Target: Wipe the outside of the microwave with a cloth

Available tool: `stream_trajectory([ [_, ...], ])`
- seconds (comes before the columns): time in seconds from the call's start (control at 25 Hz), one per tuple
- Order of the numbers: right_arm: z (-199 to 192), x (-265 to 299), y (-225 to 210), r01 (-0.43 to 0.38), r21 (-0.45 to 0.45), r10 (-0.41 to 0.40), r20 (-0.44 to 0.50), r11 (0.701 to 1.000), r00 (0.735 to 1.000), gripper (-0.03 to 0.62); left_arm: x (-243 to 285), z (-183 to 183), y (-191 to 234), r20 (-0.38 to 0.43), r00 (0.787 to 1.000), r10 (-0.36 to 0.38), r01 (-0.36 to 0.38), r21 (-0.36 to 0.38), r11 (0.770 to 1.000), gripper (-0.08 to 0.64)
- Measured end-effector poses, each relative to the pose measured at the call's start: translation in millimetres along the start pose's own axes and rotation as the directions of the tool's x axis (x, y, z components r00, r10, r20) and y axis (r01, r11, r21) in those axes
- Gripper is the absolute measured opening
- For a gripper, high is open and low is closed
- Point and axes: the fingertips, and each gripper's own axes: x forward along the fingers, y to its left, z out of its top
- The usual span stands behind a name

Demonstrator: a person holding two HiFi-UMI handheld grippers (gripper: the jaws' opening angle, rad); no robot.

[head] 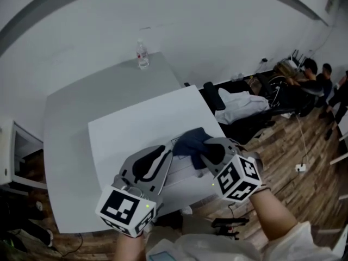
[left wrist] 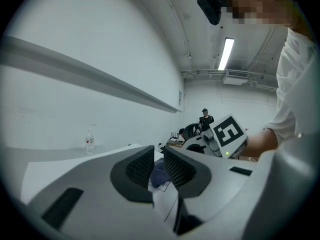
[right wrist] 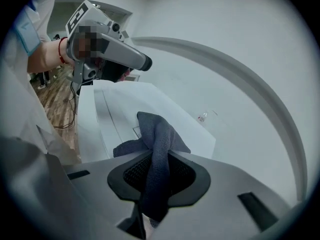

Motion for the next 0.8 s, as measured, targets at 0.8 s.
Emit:
stream_trajectory([
  [0.8, -30.1, -10.8, -27.5, -0.082, 0.018, 0.08, 0.085, 0.996, 0.993, 0.089, 67.0, -8.6, -53.3, -0.068, 0.998, 0.013, -0.012, 0.004, 1.0, 0.081],
])
